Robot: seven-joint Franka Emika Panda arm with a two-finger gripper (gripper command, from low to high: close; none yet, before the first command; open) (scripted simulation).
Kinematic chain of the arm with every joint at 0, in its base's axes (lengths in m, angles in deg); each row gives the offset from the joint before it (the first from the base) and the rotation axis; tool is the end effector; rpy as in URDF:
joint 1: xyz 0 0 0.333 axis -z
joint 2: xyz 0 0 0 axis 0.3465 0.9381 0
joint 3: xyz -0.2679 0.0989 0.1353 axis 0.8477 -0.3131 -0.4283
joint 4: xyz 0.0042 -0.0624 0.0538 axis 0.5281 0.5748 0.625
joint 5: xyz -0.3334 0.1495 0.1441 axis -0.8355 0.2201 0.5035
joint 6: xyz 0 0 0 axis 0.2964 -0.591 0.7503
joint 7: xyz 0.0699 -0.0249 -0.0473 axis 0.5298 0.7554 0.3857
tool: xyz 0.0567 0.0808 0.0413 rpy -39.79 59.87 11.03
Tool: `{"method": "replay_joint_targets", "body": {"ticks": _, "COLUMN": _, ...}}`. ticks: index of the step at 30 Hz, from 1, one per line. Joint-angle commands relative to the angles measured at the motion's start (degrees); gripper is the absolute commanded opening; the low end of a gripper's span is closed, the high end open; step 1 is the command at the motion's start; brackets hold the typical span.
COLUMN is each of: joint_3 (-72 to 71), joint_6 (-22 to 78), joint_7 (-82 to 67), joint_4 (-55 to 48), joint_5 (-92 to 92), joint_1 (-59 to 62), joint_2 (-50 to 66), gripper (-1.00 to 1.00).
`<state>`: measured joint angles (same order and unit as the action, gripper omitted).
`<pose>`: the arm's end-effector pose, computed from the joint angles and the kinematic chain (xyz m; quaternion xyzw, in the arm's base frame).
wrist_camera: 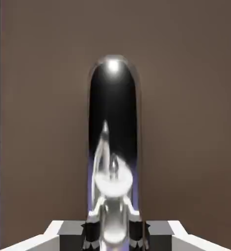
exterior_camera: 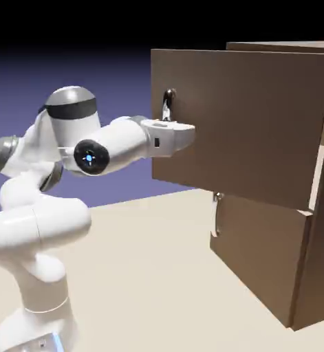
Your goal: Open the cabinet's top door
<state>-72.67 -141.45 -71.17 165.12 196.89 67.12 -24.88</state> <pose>0.2453 -0.0462 0.5350 -0.7066 0.0274 -0.5189 0.4804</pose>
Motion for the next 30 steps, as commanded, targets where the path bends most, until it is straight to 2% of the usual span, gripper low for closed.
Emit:
{"method": "replay_joint_targets", "body": {"ticks": 1, "joint_3": 0.9, "joint_6": 2.4, "joint_7": -1.5, "joint_4": -0.4, "joint_5": -1.6, "joint_1": 1.5, "joint_2": 1.8, "gripper": -1.0}}
{"method": "replay_joint_targets", "body": {"ticks": 9, "joint_3": 4.0, "joint_6": 20.7, "joint_7": -16.2, "joint_4": -7.1, "joint_5": -16.6, "joint_1": 14.1, "joint_2": 18.1, "gripper": -1.0}}
{"method": "replay_joint_targets", "body": {"ticks": 15, "joint_3": 1.9, "joint_6": 28.9, "joint_7": -29.8, "joint_4": -15.4, "joint_5": -30.0, "joint_1": 21.8, "joint_2": 30.6, "gripper": -1.0}}
{"method": "replay_joint_targets", "body": {"ticks": 23, "joint_3": -2.1, "joint_6": 30.9, "joint_7": -45.4, "joint_4": -28.0, "joint_5": -47.3, "joint_1": 26.2, "joint_2": 47.2, "gripper": -1.0}}
{"method": "replay_joint_targets", "body": {"ticks": 30, "joint_3": -5.7, "joint_6": 29.2, "joint_7": -52.5, "joint_4": -39.3, "joint_5": -58.6, "joint_1": 27.0, "joint_2": 61.8, "gripper": -1.0}}
